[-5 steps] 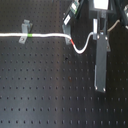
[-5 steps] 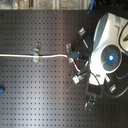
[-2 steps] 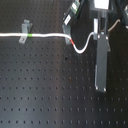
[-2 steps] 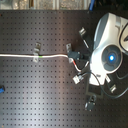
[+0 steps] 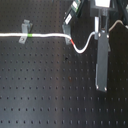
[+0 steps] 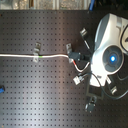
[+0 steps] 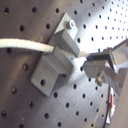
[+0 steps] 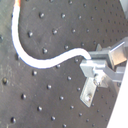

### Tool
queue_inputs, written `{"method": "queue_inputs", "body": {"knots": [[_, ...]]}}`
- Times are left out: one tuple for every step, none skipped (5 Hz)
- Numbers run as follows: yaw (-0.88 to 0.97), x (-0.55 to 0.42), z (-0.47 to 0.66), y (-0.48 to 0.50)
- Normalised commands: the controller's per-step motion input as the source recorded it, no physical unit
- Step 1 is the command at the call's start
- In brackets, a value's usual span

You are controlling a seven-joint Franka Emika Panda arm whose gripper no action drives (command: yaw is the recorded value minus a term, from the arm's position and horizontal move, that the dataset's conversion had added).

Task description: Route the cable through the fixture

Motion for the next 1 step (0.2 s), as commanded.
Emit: {"method": "queue_inputs", "body": {"knots": [[0.0, -0.006, 0.1, -0.028]]}}
